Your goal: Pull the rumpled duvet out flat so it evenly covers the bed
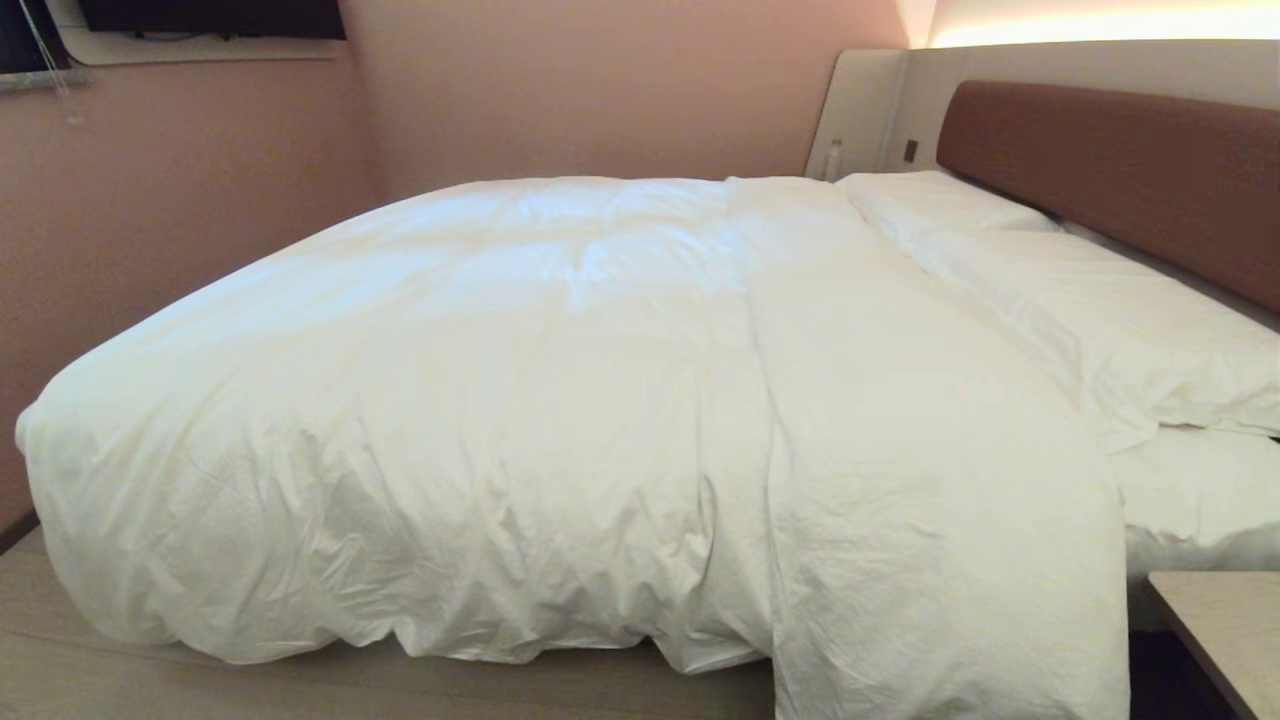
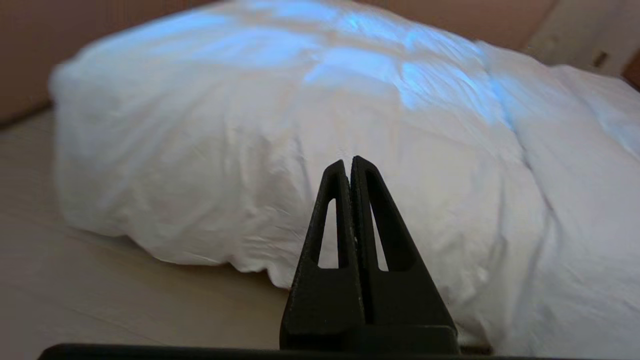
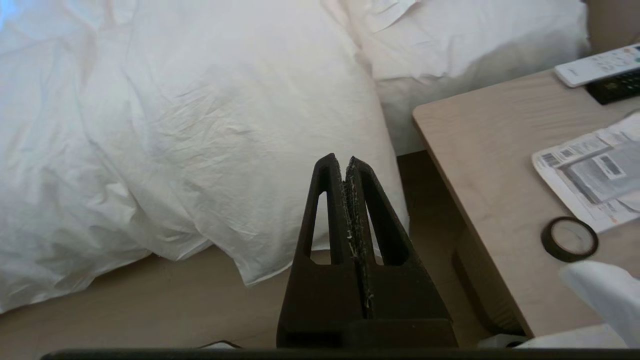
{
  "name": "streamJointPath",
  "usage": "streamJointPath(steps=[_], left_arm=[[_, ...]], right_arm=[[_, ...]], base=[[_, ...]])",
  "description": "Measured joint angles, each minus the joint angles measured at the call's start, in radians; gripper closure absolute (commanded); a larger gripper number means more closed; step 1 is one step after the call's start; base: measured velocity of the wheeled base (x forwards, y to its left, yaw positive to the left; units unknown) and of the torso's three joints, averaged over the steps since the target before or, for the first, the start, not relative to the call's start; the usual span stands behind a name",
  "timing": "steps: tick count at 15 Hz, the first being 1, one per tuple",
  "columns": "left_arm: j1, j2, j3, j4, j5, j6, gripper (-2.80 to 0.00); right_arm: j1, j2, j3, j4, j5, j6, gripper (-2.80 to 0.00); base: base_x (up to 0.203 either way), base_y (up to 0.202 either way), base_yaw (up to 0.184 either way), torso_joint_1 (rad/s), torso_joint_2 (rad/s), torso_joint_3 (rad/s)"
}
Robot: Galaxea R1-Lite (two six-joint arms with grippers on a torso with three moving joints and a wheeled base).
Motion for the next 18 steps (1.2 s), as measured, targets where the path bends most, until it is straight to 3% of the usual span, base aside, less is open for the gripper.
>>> streamJointPath(steps=[2,8,10,15,18], left_arm=[[0.059,-0.044,0.003,-0.001,-0.015,0.038,0.0],[0.249,-0.122,0.029,-0.003,-0.062,0.02,0.0],[0.263,-0.161,0.09,-0.01,-0.083,0.026,0.0],[0.256,-0.313,0.434,-0.195,-0.252,0.219,0.0],[0.254,-0.353,0.657,-0.343,-0.295,0.268,0.0]], right_arm=[[-0.006,-0.027,0.0,0.018,-0.001,0.0,0.0],[-0.01,-0.1,0.004,0.043,-0.016,0.002,0.0],[-0.01,-0.107,0.007,0.042,-0.018,0.008,0.0],[-0.01,-0.112,0.003,0.036,-0.018,0.021,0.0],[-0.01,-0.113,-0.001,0.026,-0.018,0.031,0.0]], base=[[0.0,0.0,0.0,0.0,0.0,0.0],[0.0,0.0,0.0,0.0,0.0,0.0],[0.0,0.0,0.0,0.0,0.0,0.0],[0.0,0.0,0.0,0.0,0.0,0.0],[0.0,0.0,0.0,0.0,0.0,0.0]])
